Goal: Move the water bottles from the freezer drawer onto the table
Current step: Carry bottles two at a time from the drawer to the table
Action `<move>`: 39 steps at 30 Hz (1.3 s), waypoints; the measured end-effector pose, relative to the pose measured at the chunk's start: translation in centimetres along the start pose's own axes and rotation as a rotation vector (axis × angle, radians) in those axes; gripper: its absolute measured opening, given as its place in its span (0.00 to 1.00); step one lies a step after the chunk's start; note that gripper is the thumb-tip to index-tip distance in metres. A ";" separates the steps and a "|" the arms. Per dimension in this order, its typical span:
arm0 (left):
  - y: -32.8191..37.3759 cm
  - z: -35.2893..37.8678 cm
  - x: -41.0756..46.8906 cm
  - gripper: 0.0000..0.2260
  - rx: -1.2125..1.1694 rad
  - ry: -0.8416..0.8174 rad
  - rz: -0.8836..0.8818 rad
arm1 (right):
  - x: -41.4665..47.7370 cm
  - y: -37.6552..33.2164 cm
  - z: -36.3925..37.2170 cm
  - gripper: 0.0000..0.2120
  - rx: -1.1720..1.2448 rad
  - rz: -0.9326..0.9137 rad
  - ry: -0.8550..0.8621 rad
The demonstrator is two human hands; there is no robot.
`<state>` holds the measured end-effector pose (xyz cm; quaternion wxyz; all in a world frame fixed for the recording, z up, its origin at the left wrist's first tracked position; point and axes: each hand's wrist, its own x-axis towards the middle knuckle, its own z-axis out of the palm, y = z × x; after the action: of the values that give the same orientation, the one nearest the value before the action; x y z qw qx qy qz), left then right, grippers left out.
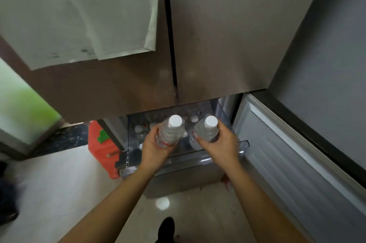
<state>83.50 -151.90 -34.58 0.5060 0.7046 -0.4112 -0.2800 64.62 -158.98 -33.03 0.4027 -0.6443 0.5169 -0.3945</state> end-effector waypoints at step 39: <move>-6.5 -57.6 -76.1 0.32 0.016 1.492 -0.304 | -73.3 -31.1 39.0 0.31 0.402 -0.630 -1.332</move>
<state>93.67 -57.45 -23.25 0.6007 0.7595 0.1395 0.2070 100.23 -78.09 -25.15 0.6074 -0.7774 -0.1251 -0.1055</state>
